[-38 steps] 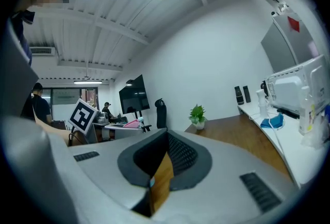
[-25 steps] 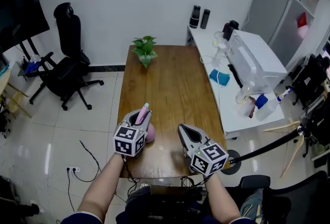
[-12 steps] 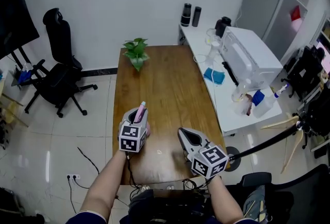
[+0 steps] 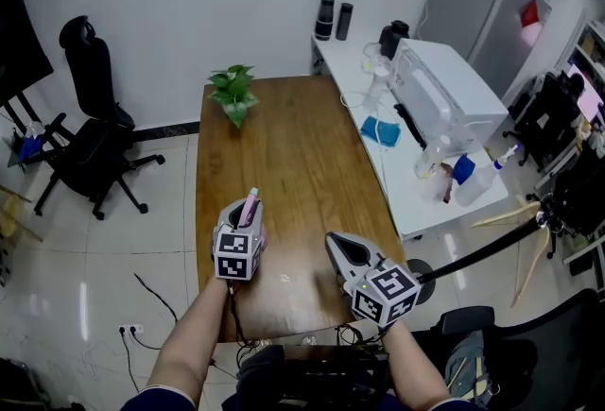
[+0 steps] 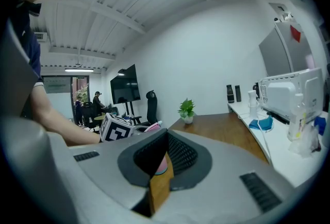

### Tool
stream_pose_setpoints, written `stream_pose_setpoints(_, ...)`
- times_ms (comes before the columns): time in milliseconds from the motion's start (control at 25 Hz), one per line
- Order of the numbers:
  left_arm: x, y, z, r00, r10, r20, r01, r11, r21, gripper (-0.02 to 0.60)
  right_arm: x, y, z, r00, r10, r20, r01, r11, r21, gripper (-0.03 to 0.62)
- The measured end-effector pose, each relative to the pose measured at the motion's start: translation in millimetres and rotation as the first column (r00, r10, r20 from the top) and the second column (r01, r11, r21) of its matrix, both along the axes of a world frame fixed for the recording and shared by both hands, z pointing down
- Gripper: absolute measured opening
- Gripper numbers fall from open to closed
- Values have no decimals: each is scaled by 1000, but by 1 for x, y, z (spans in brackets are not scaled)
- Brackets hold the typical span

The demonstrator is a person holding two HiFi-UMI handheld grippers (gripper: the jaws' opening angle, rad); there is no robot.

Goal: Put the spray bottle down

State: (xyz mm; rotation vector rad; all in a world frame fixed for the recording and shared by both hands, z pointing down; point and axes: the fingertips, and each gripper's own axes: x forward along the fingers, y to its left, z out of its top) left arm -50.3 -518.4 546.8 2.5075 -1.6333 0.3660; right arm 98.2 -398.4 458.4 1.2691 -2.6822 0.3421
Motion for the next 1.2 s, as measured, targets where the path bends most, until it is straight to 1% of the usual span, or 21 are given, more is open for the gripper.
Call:
stream_pose_setpoints(160, -1, 1, 0, 1000, -7, -20, 7, 1000, 27, 80, 0, 0, 2, 1000, 4, -1, -4, 1000, -5, 5)
stream_pose_setpoints(280, -2, 2, -2, 1000, -17, -17, 18, 999, 49, 83, 0, 0, 3, 1000, 5, 0, -5, 1000, -8, 5)
stream_pose_setpoints(480, -3, 1, -1, 999, -22, -25, 23, 999, 48, 84, 0, 1, 4, 1000, 12, 1, -12, 1000, -13, 5)
stream_pose_setpoints(520, -4, 1, -1, 999, -21, -30, 22, 999, 46, 98, 1, 1, 4, 1000, 14, 2, -14, 1000, -14, 5)
stream_pose_setpoints(560, -4, 1, 0, 999, -18, -36, 20, 999, 44, 127, 1, 1, 4, 1000, 16, 2, -16, 1000, -14, 5)
stream_pose_setpoints(640, -4, 2, 0, 999, -12, -46, 14, 999, 40, 166, 2, 2, 4, 1000, 19, 4, -19, 1000, -14, 5)
stream_pose_setpoints(800, -2, 6, 0, 999, 0, -55, 1, 999, 34, 209, 1, 2, 4, 1000, 21, 11, -21, 1000, -12, 5)
stream_pose_setpoints(1000, -5, 12, 1, 999, 7, -39, -6, 1000, 20, 218, -6, 6, 2, 1000, 13, 17, -13, 1000, -11, 5)
stream_pose_setpoints(1200, -10, 13, 1, 1000, -5, -20, 6, 1000, 16, 218, -9, 11, 2, 1000, 13, 20, -12, 1000, -10, 5)
